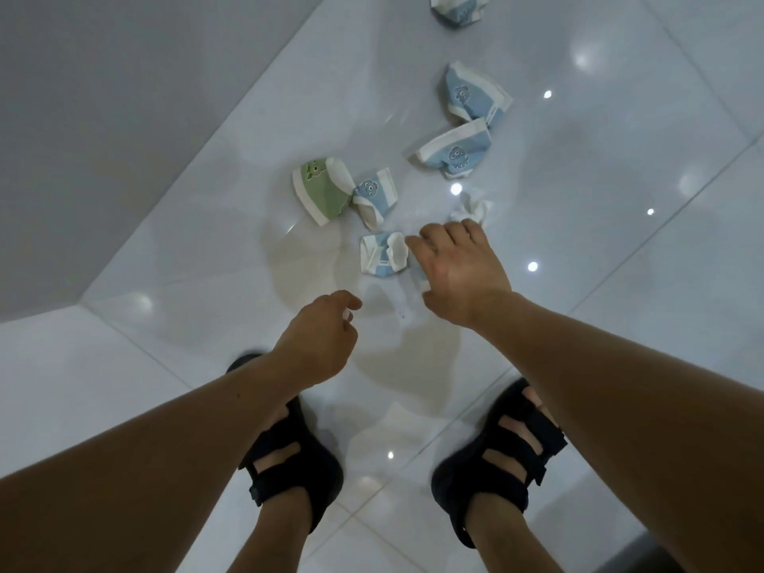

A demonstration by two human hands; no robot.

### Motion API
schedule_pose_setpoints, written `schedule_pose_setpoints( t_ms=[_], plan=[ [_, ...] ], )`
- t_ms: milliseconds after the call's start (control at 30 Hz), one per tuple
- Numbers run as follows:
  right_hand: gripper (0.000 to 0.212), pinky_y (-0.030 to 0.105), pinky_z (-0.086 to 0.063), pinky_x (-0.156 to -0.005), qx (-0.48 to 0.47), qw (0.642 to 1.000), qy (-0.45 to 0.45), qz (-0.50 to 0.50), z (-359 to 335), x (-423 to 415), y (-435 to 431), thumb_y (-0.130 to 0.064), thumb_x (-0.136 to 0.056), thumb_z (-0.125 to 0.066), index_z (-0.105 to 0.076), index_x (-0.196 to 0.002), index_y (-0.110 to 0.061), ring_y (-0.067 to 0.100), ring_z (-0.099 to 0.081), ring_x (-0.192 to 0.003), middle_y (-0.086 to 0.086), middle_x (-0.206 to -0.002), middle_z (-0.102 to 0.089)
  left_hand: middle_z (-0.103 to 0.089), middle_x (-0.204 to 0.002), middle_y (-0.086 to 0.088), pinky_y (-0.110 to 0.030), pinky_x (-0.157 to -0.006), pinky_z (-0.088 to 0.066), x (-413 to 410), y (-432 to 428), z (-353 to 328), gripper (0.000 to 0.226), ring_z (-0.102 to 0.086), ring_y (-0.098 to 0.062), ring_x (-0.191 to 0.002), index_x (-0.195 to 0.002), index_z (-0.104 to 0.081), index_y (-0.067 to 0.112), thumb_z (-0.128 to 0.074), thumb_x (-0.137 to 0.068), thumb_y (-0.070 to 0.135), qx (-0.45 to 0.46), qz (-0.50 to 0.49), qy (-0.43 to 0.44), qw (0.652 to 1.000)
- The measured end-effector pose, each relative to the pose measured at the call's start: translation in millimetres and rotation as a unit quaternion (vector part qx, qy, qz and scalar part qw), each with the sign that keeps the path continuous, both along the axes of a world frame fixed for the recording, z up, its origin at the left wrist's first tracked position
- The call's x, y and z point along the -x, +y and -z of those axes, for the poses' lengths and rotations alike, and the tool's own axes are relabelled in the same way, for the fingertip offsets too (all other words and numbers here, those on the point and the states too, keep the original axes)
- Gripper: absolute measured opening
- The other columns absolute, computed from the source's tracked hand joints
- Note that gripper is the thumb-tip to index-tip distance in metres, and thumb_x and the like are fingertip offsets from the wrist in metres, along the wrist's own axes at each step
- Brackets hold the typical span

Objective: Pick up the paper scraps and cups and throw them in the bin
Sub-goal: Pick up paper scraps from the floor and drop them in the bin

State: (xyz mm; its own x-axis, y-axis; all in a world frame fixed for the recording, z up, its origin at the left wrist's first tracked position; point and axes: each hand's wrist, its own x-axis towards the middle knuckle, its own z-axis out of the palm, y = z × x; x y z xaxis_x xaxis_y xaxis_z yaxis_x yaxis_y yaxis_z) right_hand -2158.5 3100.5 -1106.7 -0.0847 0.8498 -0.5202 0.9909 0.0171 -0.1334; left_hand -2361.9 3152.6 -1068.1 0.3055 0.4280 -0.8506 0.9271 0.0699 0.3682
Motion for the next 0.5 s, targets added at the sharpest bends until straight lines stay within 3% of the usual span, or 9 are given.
schedule_pose_setpoints(
  t_ms=[200, 500],
  plan=[
    [0.075, 0.037, -0.036, -0.099, 0.053, 0.992, 0.078, 0.082, -85, -4, -22, -0.032, -0.077, -0.067, -0.036, -0.143, -0.017, 0.028, -0.039, -0.120, 0.005, -0.137, -0.041, -0.055, -0.126, -0.006, -0.033, -0.081, -0.049, -19, 18, -78, 0.040, -0.058, -0.023, -0.107, -0.130, -0.050, 0.019, -0.042, -0.092, 0.010, -0.010, 0.039, 0.004, 0.999],
    [0.080, 0.035, -0.038, -0.102, 0.044, 0.963, 0.113, 0.241, -303, -37, -46, -0.034, -0.082, -0.066, -0.027, -0.150, -0.017, 0.026, -0.033, -0.128, 0.003, -0.145, -0.033, -0.052, -0.135, -0.009, -0.031, -0.097, -0.040, -75, 67, -301, 0.043, -0.051, -0.025, -0.121, -0.136, -0.046, 0.017, -0.044, -0.094, 0.012, -0.104, 0.173, -0.009, 0.979]
  ],
)
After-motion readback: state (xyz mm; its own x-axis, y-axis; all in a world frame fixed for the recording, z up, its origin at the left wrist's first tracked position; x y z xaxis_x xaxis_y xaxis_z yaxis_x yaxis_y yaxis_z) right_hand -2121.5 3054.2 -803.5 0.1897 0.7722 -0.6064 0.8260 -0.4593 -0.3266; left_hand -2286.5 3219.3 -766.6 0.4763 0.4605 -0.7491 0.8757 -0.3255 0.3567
